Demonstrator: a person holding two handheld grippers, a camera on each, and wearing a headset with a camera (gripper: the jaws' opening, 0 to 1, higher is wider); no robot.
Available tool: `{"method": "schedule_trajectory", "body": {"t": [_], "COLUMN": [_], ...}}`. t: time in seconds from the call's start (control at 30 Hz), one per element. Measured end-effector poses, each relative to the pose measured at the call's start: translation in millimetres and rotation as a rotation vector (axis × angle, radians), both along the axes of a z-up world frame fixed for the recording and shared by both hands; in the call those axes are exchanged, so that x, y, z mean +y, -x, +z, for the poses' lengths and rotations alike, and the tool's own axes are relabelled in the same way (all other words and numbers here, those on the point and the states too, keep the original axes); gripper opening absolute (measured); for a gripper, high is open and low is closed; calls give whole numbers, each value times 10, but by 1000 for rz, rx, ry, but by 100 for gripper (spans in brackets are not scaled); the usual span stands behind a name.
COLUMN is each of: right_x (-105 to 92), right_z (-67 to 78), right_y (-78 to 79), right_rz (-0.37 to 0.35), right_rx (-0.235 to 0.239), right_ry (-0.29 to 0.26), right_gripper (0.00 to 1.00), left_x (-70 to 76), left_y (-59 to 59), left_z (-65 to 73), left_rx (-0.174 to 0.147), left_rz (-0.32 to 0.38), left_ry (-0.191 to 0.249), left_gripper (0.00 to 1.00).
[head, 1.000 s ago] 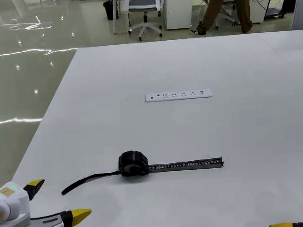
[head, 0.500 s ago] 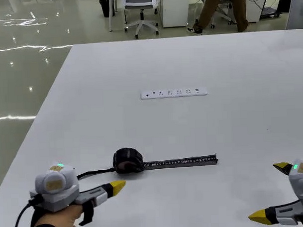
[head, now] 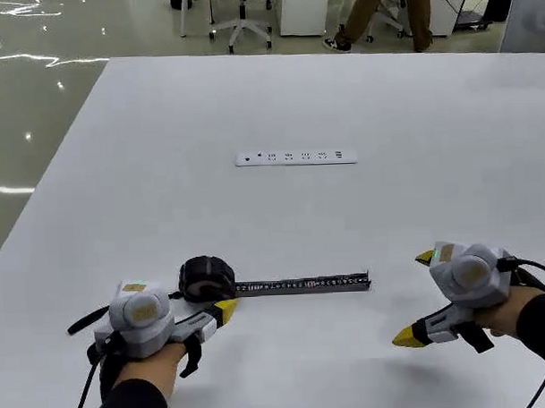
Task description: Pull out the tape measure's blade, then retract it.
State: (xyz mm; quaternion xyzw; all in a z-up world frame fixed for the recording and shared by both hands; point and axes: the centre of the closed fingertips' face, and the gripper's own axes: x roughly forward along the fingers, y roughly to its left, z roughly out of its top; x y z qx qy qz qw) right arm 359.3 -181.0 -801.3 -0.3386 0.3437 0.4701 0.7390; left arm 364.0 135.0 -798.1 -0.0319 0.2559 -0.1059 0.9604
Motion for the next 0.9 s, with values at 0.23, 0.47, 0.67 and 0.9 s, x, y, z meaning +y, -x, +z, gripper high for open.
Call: {"method": "schedule_trajectory", "body": {"t": [0.23, 0.47, 0.67, 0.9], "right_x": [196, 316, 369, 315], "right_z": [-205, -283, -362, -404], "right_y": [-187, -447, -420, -422], "right_rz": [147, 192, 250, 233], "right_rx": [92, 130, 172, 221], "right_ry": [73, 119, 185, 204], "right_gripper": [68, 33, 15, 12], "left_x": [19, -72, -73, -53], "left_y": [-16, -143, -381, -375], "left_z": [94, 137, 150, 55], "left_rx": [-41, -55, -56, -19], "left_rz": [17, 7, 41, 69], "left_ry": [28, 40, 19, 29], "left_gripper": [100, 98, 89, 86]}}
